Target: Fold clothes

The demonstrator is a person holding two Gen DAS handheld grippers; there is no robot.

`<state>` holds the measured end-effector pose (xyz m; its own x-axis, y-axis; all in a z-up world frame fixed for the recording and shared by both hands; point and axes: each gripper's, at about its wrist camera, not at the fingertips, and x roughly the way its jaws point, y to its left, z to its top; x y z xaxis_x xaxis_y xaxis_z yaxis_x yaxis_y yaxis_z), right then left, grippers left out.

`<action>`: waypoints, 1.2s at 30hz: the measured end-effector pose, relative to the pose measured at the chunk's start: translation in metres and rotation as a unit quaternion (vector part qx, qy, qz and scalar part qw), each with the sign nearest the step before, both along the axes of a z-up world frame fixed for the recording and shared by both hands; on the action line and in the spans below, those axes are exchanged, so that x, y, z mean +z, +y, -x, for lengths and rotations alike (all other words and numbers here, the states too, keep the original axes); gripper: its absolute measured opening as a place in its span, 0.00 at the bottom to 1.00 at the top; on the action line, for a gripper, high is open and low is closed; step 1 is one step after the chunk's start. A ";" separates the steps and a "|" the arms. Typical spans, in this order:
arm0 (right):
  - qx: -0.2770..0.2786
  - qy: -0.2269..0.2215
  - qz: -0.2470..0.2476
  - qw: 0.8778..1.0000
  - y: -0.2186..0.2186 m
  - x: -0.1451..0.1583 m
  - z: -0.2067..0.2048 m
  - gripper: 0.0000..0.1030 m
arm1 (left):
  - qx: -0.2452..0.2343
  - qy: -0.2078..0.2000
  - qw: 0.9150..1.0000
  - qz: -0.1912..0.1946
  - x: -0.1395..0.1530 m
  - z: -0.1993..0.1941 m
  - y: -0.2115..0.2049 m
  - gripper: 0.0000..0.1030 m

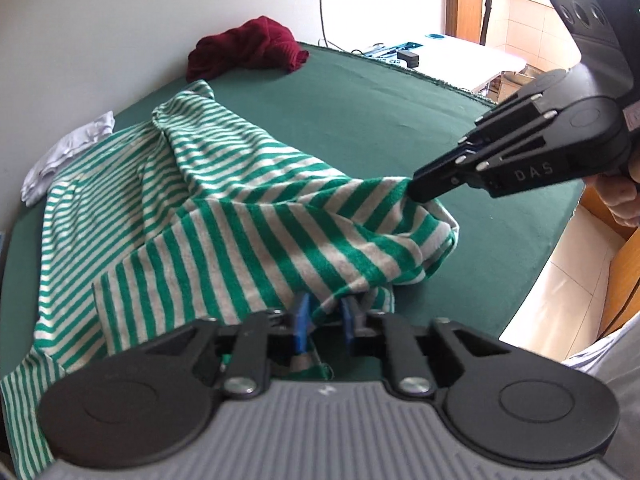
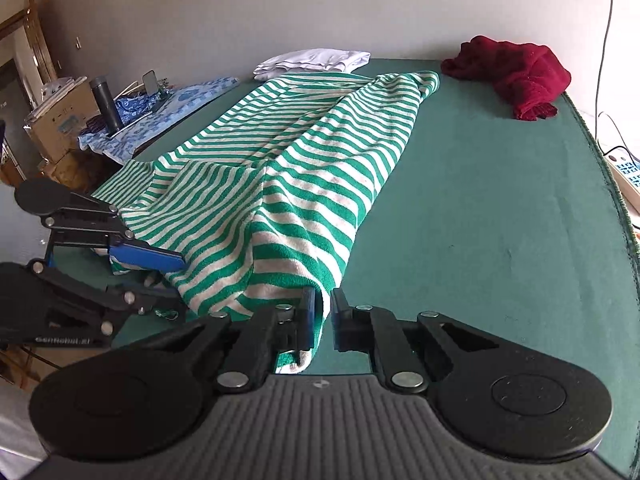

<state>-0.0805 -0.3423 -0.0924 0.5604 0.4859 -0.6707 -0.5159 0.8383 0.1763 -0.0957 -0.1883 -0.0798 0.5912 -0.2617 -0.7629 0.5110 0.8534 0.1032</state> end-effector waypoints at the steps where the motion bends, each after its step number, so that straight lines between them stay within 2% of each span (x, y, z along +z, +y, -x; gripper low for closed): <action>1: 0.000 -0.001 0.003 1.000 0.000 0.000 0.001 0.08 | 0.002 -0.004 1.000 0.004 0.003 -0.001 0.002 0.02; 7: -0.024 0.000 0.000 1.000 -0.011 0.001 0.001 0.08 | -0.005 -0.029 0.999 0.014 0.024 0.021 0.010 0.00; 10: -0.026 0.012 -0.010 1.000 -0.016 0.001 0.002 0.08 | 0.000 -0.009 1.000 0.011 0.015 0.030 0.015 0.00; 12: -0.023 0.023 -0.020 0.999 -0.019 0.002 0.004 0.09 | 0.014 0.010 1.000 -0.010 0.000 0.028 0.018 0.00; 14: -0.020 0.034 -0.030 0.999 -0.022 0.002 0.005 0.18 | 0.025 0.021 0.999 -0.030 -0.012 0.027 0.020 0.00; 16: -0.017 0.045 -0.040 0.998 -0.025 0.002 0.007 0.28 | 0.021 -0.002 0.999 -0.038 -0.005 0.031 0.016 0.00; 18: -0.015 0.050 -0.038 0.998 -0.025 0.002 0.010 0.30 | 0.009 -0.044 0.999 -0.030 0.009 0.037 0.007 0.10; 19: -0.012 0.047 -0.028 0.998 -0.022 0.001 0.012 0.30 | 0.000 -0.060 0.998 -0.028 0.013 0.037 0.001 0.19; 20: -0.009 0.045 -0.020 0.999 -0.020 -0.002 0.012 0.29 | -0.009 -0.066 0.997 -0.027 0.014 0.034 -0.007 0.26; 22: -0.013 0.047 -0.011 0.999 -0.016 -0.007 0.011 0.26 | -0.030 -0.066 0.997 -0.032 0.009 0.027 -0.024 0.26; 25: -0.021 0.052 -0.027 0.998 -0.015 -0.010 0.008 0.19 | -0.059 -0.085 0.992 -0.070 -0.003 0.025 -0.052 0.26; 27: -0.023 0.050 -0.027 0.998 -0.014 -0.009 0.007 0.14 | -0.063 -0.089 0.991 -0.084 -0.008 0.021 -0.059 0.17; 28: -0.025 0.048 -0.027 0.998 -0.014 -0.008 0.007 0.11 | -0.062 -0.084 0.991 -0.084 -0.008 0.019 -0.059 0.05; 30: -0.029 0.042 -0.026 0.998 -0.015 -0.006 0.009 0.07 | -0.059 -0.084 0.992 -0.080 -0.002 0.019 -0.053 0.03; 34: -0.039 0.021 -0.021 0.999 -0.021 -0.001 0.015 0.00 | -0.051 -0.103 0.991 -0.062 0.028 0.032 -0.032 0.02; 36: -0.049 0.016 -0.026 0.998 -0.025 0.001 0.015 0.00 | -0.037 -0.100 0.993 -0.049 0.040 0.035 -0.019 0.02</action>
